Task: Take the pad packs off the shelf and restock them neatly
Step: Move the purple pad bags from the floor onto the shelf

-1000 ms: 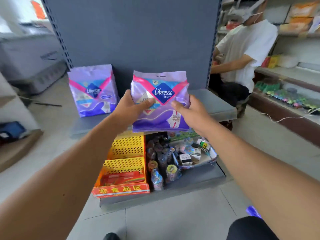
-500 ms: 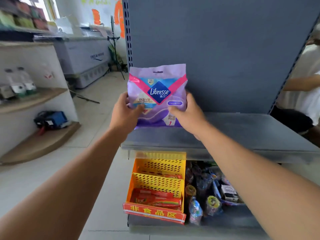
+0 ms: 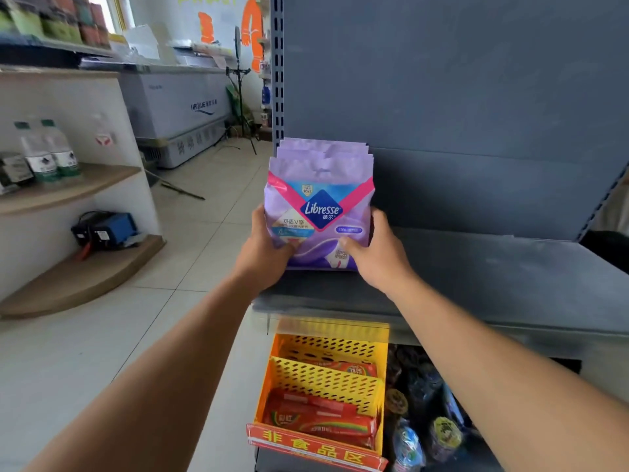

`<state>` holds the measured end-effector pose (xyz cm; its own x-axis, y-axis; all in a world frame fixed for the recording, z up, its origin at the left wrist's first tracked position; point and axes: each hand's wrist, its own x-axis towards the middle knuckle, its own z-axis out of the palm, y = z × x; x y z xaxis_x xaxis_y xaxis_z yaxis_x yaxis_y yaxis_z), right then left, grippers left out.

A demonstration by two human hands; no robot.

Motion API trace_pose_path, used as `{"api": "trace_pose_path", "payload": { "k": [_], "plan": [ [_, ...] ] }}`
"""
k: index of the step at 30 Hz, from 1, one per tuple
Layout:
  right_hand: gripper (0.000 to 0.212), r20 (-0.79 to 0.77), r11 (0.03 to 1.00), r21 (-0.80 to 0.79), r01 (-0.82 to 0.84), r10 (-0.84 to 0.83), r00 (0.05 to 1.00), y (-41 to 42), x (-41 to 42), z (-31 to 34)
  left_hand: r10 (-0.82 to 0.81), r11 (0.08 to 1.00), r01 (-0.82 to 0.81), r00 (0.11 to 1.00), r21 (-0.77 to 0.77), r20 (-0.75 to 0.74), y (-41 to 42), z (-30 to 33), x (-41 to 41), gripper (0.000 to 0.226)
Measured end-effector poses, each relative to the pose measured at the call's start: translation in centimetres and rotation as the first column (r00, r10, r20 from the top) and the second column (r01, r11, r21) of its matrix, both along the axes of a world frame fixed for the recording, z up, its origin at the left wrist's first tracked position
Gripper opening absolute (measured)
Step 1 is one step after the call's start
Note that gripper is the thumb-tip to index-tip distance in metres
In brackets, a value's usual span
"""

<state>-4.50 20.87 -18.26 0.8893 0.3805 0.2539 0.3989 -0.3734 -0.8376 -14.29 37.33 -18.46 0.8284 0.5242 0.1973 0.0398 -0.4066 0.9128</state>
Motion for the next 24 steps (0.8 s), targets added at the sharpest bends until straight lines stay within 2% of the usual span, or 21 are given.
{"api": "trace_pose_path", "payload": {
  "k": [5,10,17,24],
  "plan": [
    [0.055,-0.002,0.999,-0.029,0.02,-0.02,1.0,0.31,-0.16,-0.05,0.007,0.996,-0.002,0.998,0.091,-0.061,0.14,-0.41,0.48,0.064],
    [0.044,-0.041,0.996,-0.086,0.018,-0.021,0.999,-0.35,-0.44,-0.47,0.008,0.989,0.007,0.995,0.148,-0.102,0.27,-0.76,0.7,0.069],
    [0.045,-0.046,0.996,-0.093,-0.003,-0.001,0.999,-0.22,-0.4,-0.61,0.016,0.996,-0.004,0.99,0.089,-0.14,0.54,-0.79,0.92,0.054],
    [0.048,-0.051,0.994,-0.1,-0.036,0.031,0.998,-0.17,-0.37,-0.59,0.074,0.992,-0.056,0.984,0.114,-0.16,0.98,-0.93,0.93,0.05]
  ]
}}
